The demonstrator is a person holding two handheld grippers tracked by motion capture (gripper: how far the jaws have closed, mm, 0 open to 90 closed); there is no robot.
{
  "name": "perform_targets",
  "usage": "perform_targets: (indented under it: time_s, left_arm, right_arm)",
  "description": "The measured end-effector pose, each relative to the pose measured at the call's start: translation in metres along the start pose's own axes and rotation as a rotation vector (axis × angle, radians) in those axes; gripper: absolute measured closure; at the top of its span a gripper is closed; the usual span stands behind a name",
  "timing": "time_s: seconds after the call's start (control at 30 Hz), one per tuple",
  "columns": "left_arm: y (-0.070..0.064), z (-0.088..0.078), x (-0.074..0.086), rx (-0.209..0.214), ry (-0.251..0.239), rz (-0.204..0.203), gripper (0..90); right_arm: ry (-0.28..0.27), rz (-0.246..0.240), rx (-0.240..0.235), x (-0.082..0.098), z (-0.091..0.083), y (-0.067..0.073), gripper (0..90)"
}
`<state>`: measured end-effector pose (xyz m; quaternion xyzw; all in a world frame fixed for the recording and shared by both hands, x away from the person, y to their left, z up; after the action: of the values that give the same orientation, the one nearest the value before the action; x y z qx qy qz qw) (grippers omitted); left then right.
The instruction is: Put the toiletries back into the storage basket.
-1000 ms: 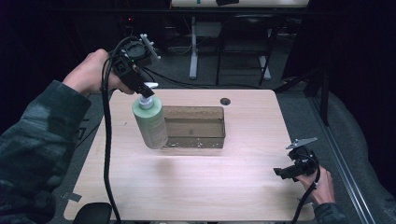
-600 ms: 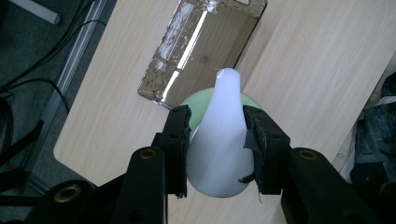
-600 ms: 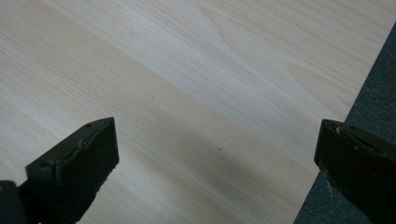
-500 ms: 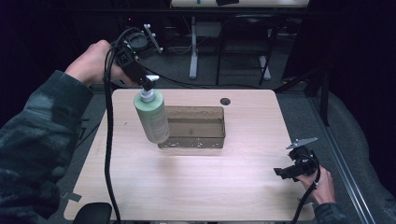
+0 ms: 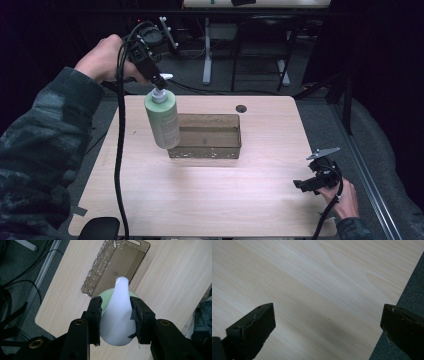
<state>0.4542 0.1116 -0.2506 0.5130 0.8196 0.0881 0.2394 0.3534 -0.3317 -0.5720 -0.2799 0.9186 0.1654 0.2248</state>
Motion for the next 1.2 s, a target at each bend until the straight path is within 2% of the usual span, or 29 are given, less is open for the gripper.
perform_targets:
  time_s: [0.37,0.97,1.2]
  left_arm:
    - [0.009,0.000,-0.009,-0.016,-0.001,-0.013,63.3]
    - [0.021,0.013,-0.023,-0.038,0.010,-0.048,63.4]
    - [0.023,0.020,-0.028,-0.042,0.003,-0.074,63.3]
  right_arm:
    - [0.001,0.001,-0.002,0.000,0.000,0.001,0.0]
    - [0.001,0.003,0.000,0.000,0.001,0.000,0.0]
    - [0.001,0.002,-0.001,0.000,0.000,0.001,0.0]
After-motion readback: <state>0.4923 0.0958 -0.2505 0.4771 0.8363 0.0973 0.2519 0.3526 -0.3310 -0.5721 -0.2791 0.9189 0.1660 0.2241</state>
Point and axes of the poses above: each handheld gripper's, and its own axes: z roughly forward along the jaws, x roughly out of its underside, y roughly to its left, the point moved 6 cm from there along z, roughly forward along the jaws, and after that the axes turned 13 degrees about -x, right-handed, at the moved point
